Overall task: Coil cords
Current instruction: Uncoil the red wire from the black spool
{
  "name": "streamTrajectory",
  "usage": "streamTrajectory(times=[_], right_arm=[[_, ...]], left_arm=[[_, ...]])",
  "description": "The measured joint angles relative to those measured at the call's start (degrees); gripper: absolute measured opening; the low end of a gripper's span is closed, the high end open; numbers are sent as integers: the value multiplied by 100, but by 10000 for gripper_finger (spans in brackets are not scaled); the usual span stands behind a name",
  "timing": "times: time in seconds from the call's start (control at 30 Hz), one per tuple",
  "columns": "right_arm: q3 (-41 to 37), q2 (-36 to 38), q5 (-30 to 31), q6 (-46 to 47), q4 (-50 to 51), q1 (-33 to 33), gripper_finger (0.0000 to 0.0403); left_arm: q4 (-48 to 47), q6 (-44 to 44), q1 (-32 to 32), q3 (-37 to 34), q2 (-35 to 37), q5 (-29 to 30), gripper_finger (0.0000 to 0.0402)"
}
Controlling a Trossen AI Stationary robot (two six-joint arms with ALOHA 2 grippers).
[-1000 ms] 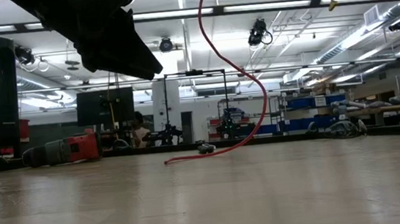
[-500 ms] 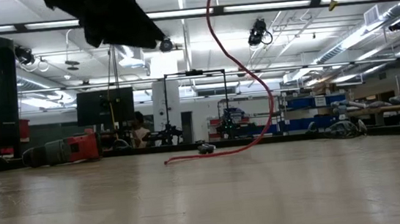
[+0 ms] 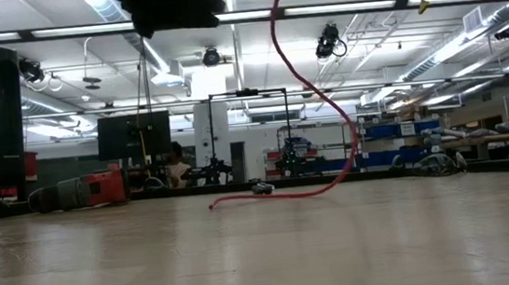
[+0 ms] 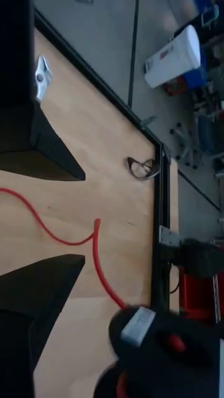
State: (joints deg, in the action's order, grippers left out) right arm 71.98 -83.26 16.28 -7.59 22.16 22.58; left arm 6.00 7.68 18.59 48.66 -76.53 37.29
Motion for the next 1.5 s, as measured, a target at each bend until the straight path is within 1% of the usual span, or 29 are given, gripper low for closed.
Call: streamTrajectory(times=[0.13,0.27,0.47,0.63,0.73,0.83,0.93,1.0,1.17,1.27,1.33,1.5], right_arm=[[0,0,-862,-166,-213,-65,0],[-1,0,-1327,-363,-667,-174,0],[-1,0,-1457,-412,-1261,-304,0],[-1,-2,-1415,-396,-1971,-380,0],[-1,-2,-1247,-274,-2325,-395,0],[-1,-2,-887,-118,-2450,-395,0],[-1,-2,-499,182,-2517,-405,0],[-1,-2,-245,345,-2577,-405,0],[-1,-2,210,467,-2686,-403,0],[-1,-2,232,506,-2624,-403,0],[-29,-2,298,511,-2535,-388,0],[-435,-4,651,647,-2537,-357,0]], left_arm=[[45,-190,-116,0,-13,-404,207],[228,-353,-172,0,-31,-813,207],[366,-468,-172,0,-35,-906,207],[612,-624,-172,-2,-37,-716,207],[901,-814,-172,-2,-39,-713,207],[1209,-1024,-169,-2,-33,-711,207],[1319,-1111,-168,-2,0,-673,207],[1358,-1202,-168,-2,4,-531,207],[1394,-1212,-168,-2,4,-395,207],[1255,-1202,-166,-2,7,-212,207],[997,-1170,-164,-2,82,-94,207],[455,-804,-144,-7,310,104,207]])
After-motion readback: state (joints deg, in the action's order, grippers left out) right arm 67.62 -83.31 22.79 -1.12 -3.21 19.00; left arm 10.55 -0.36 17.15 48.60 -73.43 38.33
